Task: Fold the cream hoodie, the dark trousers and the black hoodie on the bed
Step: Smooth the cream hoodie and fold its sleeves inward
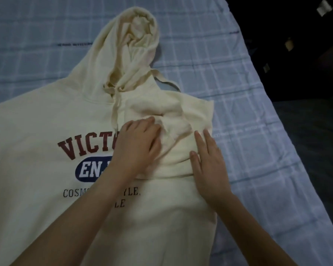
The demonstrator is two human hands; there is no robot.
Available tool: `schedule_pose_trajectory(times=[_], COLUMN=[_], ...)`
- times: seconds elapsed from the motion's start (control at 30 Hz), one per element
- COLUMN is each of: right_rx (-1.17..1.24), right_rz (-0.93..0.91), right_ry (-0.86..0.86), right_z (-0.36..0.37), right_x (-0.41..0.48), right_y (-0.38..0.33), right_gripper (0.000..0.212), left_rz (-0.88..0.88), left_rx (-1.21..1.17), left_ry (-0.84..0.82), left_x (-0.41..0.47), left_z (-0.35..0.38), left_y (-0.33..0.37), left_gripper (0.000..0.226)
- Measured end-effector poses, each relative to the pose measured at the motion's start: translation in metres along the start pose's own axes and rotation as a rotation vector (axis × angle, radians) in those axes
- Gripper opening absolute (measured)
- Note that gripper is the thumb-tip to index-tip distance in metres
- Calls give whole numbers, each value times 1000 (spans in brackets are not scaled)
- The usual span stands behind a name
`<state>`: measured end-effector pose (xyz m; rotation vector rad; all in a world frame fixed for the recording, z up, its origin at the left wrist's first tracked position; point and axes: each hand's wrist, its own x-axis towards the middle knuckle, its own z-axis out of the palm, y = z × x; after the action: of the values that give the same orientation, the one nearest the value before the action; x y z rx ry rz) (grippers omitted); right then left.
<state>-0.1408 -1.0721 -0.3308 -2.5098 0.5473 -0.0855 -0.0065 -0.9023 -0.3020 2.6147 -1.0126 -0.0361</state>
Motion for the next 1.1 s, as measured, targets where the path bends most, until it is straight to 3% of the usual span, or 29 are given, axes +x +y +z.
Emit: schedule_pose_trajectory(times=[0.1,0.27,0.33,0.4,0.5,0.6,0.73,0.8,0.9,0.97,1.03,1.1], right_rx=[311,563,570,534,511,551,533,442,256,280,430,524], right_rz=[118,393,450,431,350,402,489,462,264,101,70,144], right_ry=[188,127,100,75,105,258,248,244,360,426,347,176], right_z=[-17,-34,-34,-33,-33,-38,-30,-28,-34,-38,-40,-37], right_x=[14,46,44,33,16,11,13,15,13,16,29,49], right_y=[-2,3,3,0,6,21,26,21,13,0,-16,-26], right_gripper=[43,41,36,32,39,25,23,18,33,30,28,31], left_rz=[57,-28,-48,-45,-52,-152,-168,-130,-37,-64,-98,-105], left_rx=[-113,-315,-282,-297,-507,-664,-441,-344,-273,-287,-255,-214], left_ry=[175,-247,-309,-304,-265,-62,-177,-159,100,280,280,127], left_x=[50,135,148,155,165,174,173,172,144,100,44,0], left_z=[-16,6,21,32,35,31,41,33,2,-12,-10,6], left_y=[15,52,60,60,56,45,46,51,45,39,40,41], left_gripper=[21,35,36,26,10,6,13,21,34,29,27,40])
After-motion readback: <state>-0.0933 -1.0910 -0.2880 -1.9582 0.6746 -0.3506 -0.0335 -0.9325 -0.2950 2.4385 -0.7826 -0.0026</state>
